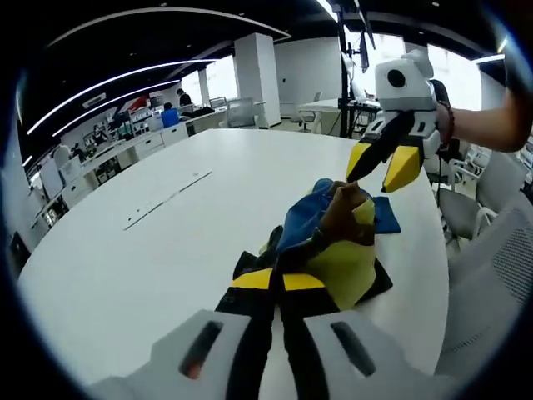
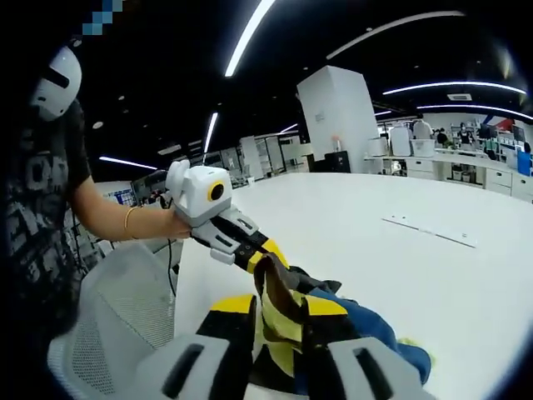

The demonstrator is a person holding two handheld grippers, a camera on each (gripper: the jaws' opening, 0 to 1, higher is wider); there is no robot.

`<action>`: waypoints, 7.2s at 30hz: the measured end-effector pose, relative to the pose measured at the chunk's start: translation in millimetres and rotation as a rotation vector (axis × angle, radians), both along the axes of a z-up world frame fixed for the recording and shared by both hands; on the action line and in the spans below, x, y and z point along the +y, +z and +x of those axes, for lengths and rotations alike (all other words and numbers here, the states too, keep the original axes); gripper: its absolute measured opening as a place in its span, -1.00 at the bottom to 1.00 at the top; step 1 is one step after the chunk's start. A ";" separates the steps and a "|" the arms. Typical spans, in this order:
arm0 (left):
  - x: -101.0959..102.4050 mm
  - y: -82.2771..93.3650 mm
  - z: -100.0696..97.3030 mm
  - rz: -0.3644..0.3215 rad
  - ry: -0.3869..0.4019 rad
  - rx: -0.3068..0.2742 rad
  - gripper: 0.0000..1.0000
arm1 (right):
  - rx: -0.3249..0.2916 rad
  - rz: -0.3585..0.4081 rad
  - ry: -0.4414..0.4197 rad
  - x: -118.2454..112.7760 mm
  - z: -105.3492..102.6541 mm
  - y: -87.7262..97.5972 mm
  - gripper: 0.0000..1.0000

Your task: Fold the garment on the visible template until the final outline fits inside the template.

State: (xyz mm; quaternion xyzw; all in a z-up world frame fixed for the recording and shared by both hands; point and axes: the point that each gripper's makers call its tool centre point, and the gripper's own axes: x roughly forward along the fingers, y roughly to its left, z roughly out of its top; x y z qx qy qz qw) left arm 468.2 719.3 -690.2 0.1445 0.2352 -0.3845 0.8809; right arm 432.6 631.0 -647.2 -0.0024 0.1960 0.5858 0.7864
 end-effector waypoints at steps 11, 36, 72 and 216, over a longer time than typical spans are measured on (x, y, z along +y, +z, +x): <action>27.0 1.9 0.2 0.002 0.096 0.005 -1.00 | -0.017 -0.032 -0.097 -13.9 17.1 -6.2 -0.41; 73.6 -18.3 2.9 0.007 0.262 0.074 -1.00 | -0.005 -0.121 -0.105 -15.3 37.2 -44.6 -0.43; 86.4 -47.8 18.0 0.040 0.298 0.134 -1.00 | 0.090 -0.039 -0.073 8.2 59.4 -62.4 -1.00; 49.3 7.9 127.0 -0.045 0.327 0.009 0.55 | 0.175 -0.298 -0.132 9.8 94.2 -49.9 0.24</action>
